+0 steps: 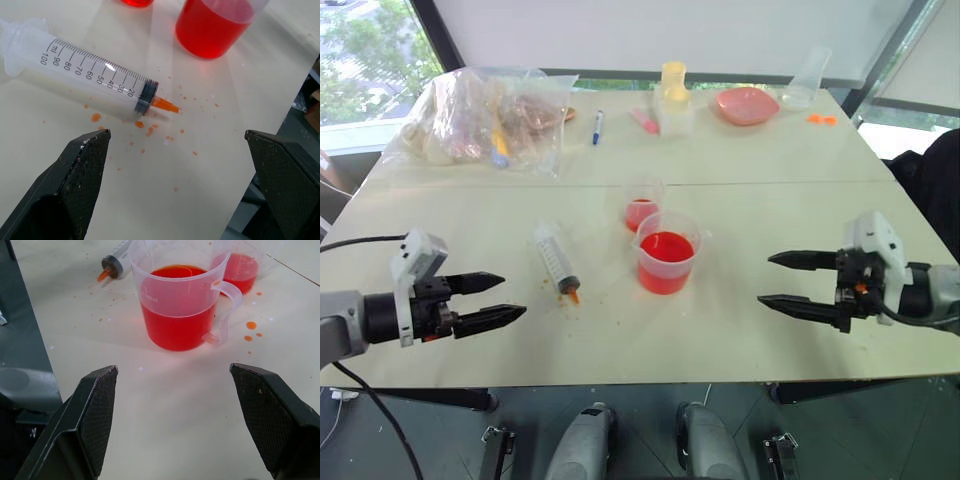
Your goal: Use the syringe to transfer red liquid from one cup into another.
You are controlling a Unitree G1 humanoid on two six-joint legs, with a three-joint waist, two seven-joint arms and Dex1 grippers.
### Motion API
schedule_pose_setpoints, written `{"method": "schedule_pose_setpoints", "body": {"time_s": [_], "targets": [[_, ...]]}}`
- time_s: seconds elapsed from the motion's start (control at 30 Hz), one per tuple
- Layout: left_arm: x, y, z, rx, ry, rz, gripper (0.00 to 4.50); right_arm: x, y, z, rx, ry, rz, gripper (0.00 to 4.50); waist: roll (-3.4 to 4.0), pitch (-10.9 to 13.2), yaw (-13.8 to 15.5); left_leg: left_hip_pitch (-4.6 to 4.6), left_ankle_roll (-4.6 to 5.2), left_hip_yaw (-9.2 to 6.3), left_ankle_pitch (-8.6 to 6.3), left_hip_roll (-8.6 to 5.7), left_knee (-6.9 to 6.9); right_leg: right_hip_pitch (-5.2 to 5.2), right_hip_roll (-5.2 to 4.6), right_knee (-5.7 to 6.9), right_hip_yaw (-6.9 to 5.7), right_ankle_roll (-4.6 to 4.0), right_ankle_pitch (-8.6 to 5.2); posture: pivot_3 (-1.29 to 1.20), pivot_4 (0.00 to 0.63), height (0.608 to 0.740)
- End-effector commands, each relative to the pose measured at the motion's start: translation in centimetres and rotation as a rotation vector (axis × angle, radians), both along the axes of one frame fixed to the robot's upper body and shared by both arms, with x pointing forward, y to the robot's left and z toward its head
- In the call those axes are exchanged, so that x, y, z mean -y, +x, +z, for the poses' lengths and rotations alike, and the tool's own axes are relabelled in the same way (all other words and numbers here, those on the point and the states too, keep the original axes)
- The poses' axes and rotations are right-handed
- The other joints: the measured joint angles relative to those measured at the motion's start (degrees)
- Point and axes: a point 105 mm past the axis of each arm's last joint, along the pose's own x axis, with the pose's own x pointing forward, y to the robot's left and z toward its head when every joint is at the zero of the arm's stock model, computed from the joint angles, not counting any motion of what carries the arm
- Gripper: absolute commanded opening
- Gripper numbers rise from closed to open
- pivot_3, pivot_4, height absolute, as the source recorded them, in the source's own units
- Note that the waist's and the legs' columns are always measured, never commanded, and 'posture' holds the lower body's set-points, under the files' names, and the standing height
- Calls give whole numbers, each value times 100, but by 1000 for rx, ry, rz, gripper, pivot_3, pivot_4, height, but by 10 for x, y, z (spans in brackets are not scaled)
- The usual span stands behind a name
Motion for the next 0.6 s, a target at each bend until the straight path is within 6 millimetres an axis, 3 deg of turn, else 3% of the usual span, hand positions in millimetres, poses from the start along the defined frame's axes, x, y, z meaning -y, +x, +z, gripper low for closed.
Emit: {"method": "schedule_pose_setpoints", "body": {"time_s": [0.03, 0.37, 0.5, 0.6], "targets": [[3, -9, 3, -17, 5, -25, 4468, -3, 0, 7, 38, 4, 12, 3763, 0, 0, 1, 0, 0, -1, 0, 0, -1, -1, 0, 0, 0, 0, 0, 0, 150, 740], [1, 0, 3, 43, 24, 26, 4468, -3, 0, 2, 34, 19, -11, 3763, 0, 0, 11, -3, 0, 0, 0, 0, -3, 0, -2, -11, 0, 0, 0, 0, 150, 740], [-6, 11, -2, 59, 150, 72, 4468, -2, 0, 1, 39, 27, -24, 3763, 0, 0, 13, -4, 0, -1, 0, -1, -3, 1, -2, -11, 0, 0, 0, 0, 150, 740], [-7, 19, 10, 83, 98, 95, 4468, -1, 0, 0, 45, 28, -29, 3763, 0, 0, 11, -4, 0, 0, 0, -2, -3, 2, -1, -13, 0, 0, 0, 0, 150, 740]]}}
